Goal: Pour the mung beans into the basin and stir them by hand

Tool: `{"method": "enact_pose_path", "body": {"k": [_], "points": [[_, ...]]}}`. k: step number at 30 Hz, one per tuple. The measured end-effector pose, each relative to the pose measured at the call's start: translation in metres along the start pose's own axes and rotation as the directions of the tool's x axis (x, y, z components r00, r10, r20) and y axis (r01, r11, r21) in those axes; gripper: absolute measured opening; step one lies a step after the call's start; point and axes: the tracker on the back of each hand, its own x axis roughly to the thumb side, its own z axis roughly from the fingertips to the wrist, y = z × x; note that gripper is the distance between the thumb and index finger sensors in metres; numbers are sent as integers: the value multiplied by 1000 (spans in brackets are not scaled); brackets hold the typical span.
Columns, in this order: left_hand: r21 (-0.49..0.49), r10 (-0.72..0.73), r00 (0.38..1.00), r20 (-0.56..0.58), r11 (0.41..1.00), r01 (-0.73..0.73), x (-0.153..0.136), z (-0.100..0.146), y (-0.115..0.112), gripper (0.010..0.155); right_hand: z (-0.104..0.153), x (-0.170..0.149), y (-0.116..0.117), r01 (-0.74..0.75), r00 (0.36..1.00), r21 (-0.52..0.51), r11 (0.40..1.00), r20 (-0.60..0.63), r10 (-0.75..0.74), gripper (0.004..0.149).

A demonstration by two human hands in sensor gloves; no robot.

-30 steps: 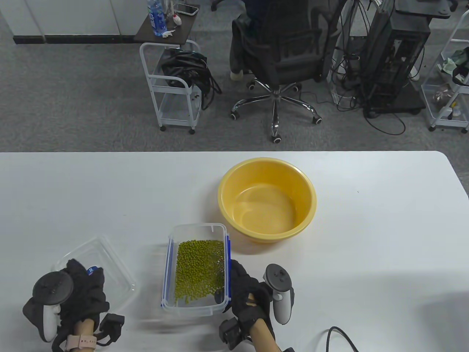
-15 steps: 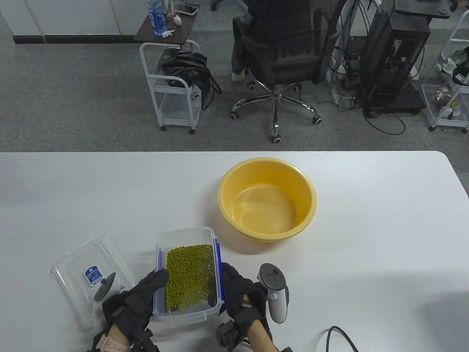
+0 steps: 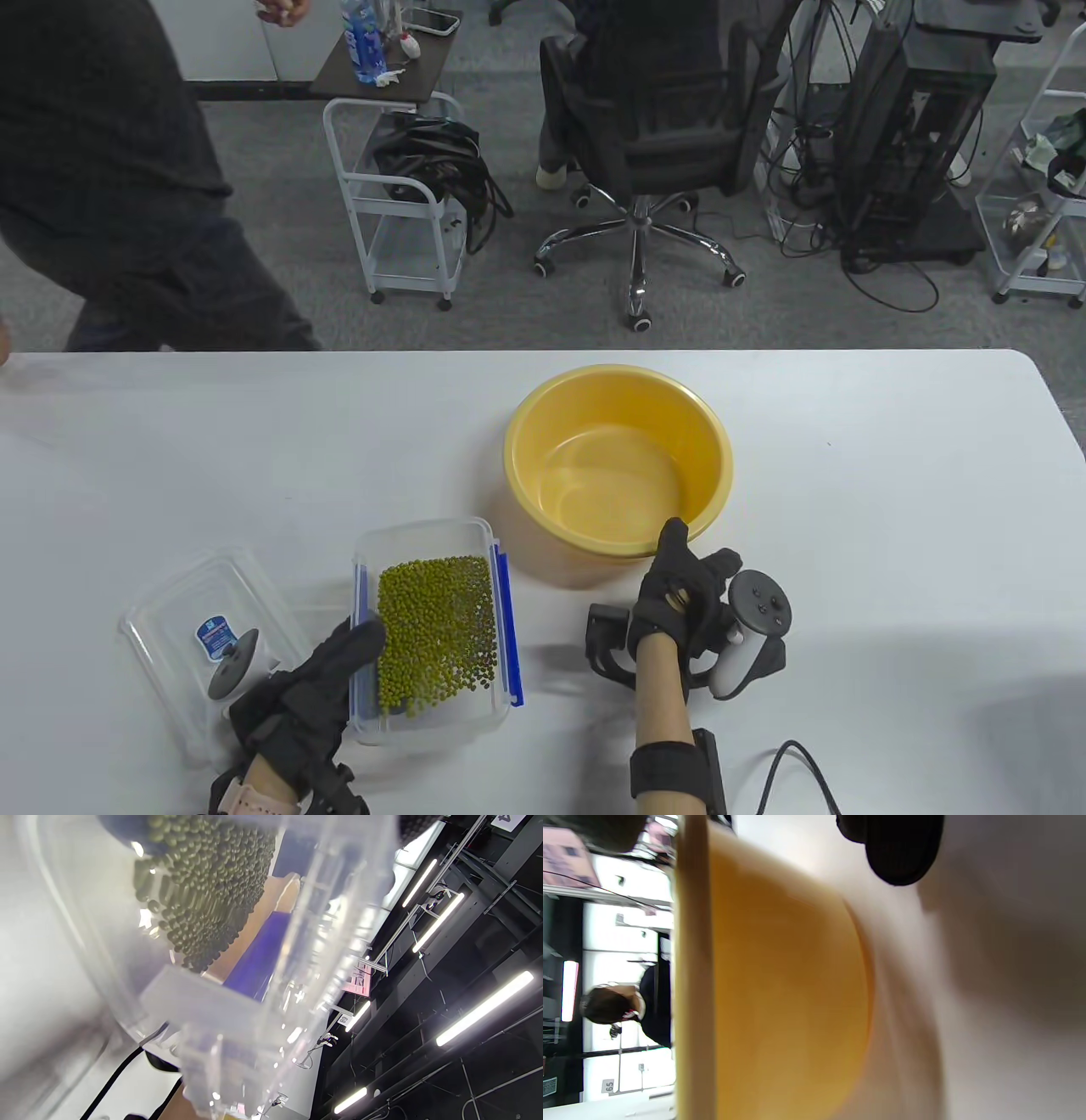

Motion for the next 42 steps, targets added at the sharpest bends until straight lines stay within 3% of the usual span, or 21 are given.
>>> {"method": "enact_pose_path", "body": {"k": [3,8,10,16,21,25,26,29,33,35,37,39,42], "points": [[0,5,1000,-7,1000,-5,-1,0,1,96,-7,1,10,112,993,84,990,21,-114,74],[17,23,1000,5,1000,-23,0,2,3,96,9,7,-2,106,994,-20,994,42,-105,65],[11,33,999,19,999,-33,3,3,4,96,19,7,-9,108,994,67,992,21,-110,64],[2,103,990,93,995,-104,14,9,9,96,56,-3,-21,-49,998,262,964,-27,59,64],[10,116,983,142,993,-119,23,16,12,95,77,-29,-14,-105,988,382,918,-69,142,64],[34,99,985,139,994,-105,26,17,11,95,85,-42,-7,-83,990,458,885,-67,127,66],[45,83,987,136,995,-90,27,17,11,95,85,-41,-9,-72,994,453,889,-41,101,68],[90,19,991,135,995,-32,37,16,6,97,77,-26,-28,-18,991,279,960,135,-21,64],[183,-134,984,118,977,111,58,9,-5,98,59,-7,-49,-117,940,62,991,328,91,57],[282,-262,962,76,931,231,72,3,-17,99,50,-10,-53,-146,904,-36,989,402,148,55],[362,-400,915,45,860,359,85,-4,-29,98,46,-16,-52,-141,903,-68,988,399,156,55],[432,-548,836,2,755,494,93,-12,-43,98,47,-17,-49,-125,917,11,992,384,111,54],[497,-768,635,-84,521,694,101,-27,-70,98,52,-18,-42,-126,918,87,988,388,83,54]]}}
